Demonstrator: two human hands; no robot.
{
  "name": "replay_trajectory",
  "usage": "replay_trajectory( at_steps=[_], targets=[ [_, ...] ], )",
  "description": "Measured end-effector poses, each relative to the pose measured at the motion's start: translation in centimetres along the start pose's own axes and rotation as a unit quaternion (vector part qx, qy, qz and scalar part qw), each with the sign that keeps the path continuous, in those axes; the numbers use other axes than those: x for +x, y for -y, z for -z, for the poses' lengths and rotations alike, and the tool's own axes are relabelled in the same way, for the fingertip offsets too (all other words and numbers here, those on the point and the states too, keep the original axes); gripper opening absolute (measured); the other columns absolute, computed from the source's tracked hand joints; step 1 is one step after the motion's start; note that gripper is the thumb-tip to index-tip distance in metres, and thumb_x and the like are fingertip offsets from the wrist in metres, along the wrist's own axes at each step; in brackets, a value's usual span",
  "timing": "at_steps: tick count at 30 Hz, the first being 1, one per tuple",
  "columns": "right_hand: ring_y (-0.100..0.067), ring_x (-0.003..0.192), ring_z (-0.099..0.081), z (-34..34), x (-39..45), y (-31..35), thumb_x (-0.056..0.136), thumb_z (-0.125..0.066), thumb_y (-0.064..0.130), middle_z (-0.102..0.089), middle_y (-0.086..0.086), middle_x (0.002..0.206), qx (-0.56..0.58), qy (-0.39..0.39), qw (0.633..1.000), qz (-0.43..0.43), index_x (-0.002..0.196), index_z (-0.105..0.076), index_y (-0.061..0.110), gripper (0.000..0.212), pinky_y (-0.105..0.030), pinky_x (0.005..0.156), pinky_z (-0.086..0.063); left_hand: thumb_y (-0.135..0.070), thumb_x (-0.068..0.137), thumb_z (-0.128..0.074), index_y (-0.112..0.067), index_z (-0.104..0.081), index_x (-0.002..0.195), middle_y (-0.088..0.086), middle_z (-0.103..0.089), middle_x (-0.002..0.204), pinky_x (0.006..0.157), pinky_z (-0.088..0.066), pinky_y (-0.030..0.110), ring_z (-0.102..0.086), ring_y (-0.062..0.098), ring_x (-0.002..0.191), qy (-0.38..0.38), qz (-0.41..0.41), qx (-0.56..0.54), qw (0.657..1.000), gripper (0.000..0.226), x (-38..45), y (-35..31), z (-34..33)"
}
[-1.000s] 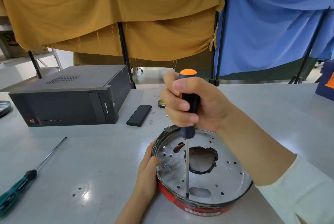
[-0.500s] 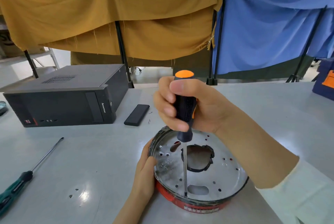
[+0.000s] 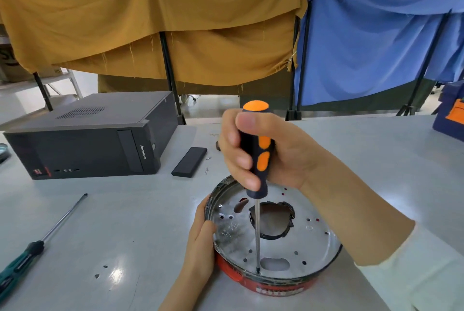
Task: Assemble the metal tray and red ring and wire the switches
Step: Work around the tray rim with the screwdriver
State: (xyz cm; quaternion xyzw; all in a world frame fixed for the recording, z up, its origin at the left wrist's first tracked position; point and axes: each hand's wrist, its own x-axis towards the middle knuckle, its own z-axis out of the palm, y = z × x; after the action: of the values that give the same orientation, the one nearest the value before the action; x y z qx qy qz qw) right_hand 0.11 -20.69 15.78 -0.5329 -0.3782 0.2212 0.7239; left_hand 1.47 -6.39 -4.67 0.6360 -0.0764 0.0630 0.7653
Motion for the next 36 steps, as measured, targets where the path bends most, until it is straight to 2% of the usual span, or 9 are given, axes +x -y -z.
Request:
replay_trajectory(
  at_steps=[7,9,15,18,23,25,31,33,36],
  targets=[
    [-0.013,0.036,-0.038,-1.4,0.4,-2.2,0.088,-0.06,0.02,-0.045,-0.003,0.051,-0.165,-0.345,0.916,0.122,0.059,-0.047,0.017,0.032,-0.022,0.04,-0.036,-0.024,0.076,-0.043,-0.028,-0.054,0.123,-0.017,-0.07,0.11,0.078,-0.051,0.014,-0.064,0.002,0.105,-0.012,0.018,0.03,0.999,0.049,0.3,0.4,0.1],
    [-0.015,0.037,-0.043,-1.1,0.2,-1.8,0.087,-0.062,0.022,-0.051,-0.003,0.054,-0.165,-0.319,0.926,0.113,0.066,-0.054,0.017,0.023,-0.023,0.042,-0.039,-0.027,0.076,-0.044,-0.03,-0.054,0.12,-0.02,-0.07,0.106,0.077,-0.051,0.012,-0.064,0.0,0.102,-0.019,0.014,0.033,0.999,0.045,0.3,0.4,0.1],
    [-0.017,0.047,-0.059,0.5,0.1,0.4,0.081,-0.055,0.019,-0.062,-0.003,0.069,-0.039,0.042,0.998,-0.016,0.075,-0.061,0.014,0.01,-0.024,0.05,-0.047,-0.045,0.063,-0.056,-0.023,-0.053,0.127,-0.005,-0.068,0.119,0.095,-0.047,0.034,-0.062,0.012,0.113,-0.024,0.0,0.008,1.0,0.068,-0.3,-0.4,-0.2],
    [-0.011,0.034,-0.042,0.0,0.4,-0.2,0.083,-0.057,0.017,-0.047,0.001,0.052,-0.042,-0.025,0.999,-0.01,0.065,-0.047,0.011,0.021,-0.018,0.042,-0.035,-0.05,0.061,-0.056,-0.021,-0.051,0.129,-0.004,-0.068,0.119,0.093,-0.048,0.032,-0.063,0.013,0.112,-0.023,0.0,-0.001,1.0,0.073,-0.3,-0.4,-0.3],
    [-0.011,0.034,-0.036,-1.5,0.5,-2.1,0.089,-0.061,0.019,-0.043,0.0,0.05,-0.177,-0.352,0.913,0.108,0.061,-0.044,0.017,0.032,-0.021,0.04,-0.035,-0.025,0.071,-0.05,-0.029,-0.055,0.119,-0.015,-0.07,0.108,0.075,-0.051,0.012,-0.064,0.002,0.103,-0.032,-0.002,0.029,0.999,0.048,0.1,0.2,0.0],
    [-0.013,0.036,-0.042,-1.3,0.4,-1.8,0.087,-0.064,0.022,-0.049,0.0,0.052,-0.187,-0.334,0.919,0.096,0.063,-0.049,0.019,0.029,-0.023,0.043,-0.039,-0.02,0.072,-0.045,-0.029,-0.055,0.12,-0.015,-0.07,0.109,0.076,-0.05,0.012,-0.064,0.001,0.102,-0.029,-0.004,0.034,0.999,0.05,0.1,0.2,0.1],
    [-0.013,0.045,-0.052,0.1,0.2,0.5,0.082,-0.054,0.025,-0.056,0.002,0.059,-0.05,0.041,0.998,-0.025,0.077,-0.049,0.012,0.015,-0.026,0.053,-0.048,-0.044,0.063,-0.056,-0.026,-0.053,0.126,-0.011,-0.07,0.114,0.082,-0.052,0.021,-0.065,0.006,0.107,-0.017,-0.013,0.017,1.0,0.066,-0.1,-0.2,0.1],
    [-0.01,0.037,-0.043,-0.1,0.2,0.4,0.083,-0.049,0.022,-0.049,0.003,0.052,-0.033,0.048,0.998,-0.023,0.072,-0.044,0.014,0.014,-0.024,0.047,-0.041,-0.046,0.064,-0.055,-0.025,-0.052,0.127,-0.009,-0.068,0.117,0.087,-0.049,0.025,-0.063,0.007,0.11,-0.027,-0.011,0.02,0.999,0.067,-0.2,-0.2,0.0],
    [-0.01,0.034,-0.036,-1.0,0.5,-0.9,0.087,-0.051,0.019,-0.046,0.003,0.049,-0.115,-0.129,0.984,0.045,0.067,-0.048,0.019,0.02,-0.023,0.043,-0.037,-0.035,0.07,-0.051,-0.029,-0.054,0.123,-0.016,-0.069,0.111,0.079,-0.05,0.015,-0.064,0.001,0.104,-0.03,-0.007,0.032,0.999,0.053,0.0,0.1,0.0]
  ],
)
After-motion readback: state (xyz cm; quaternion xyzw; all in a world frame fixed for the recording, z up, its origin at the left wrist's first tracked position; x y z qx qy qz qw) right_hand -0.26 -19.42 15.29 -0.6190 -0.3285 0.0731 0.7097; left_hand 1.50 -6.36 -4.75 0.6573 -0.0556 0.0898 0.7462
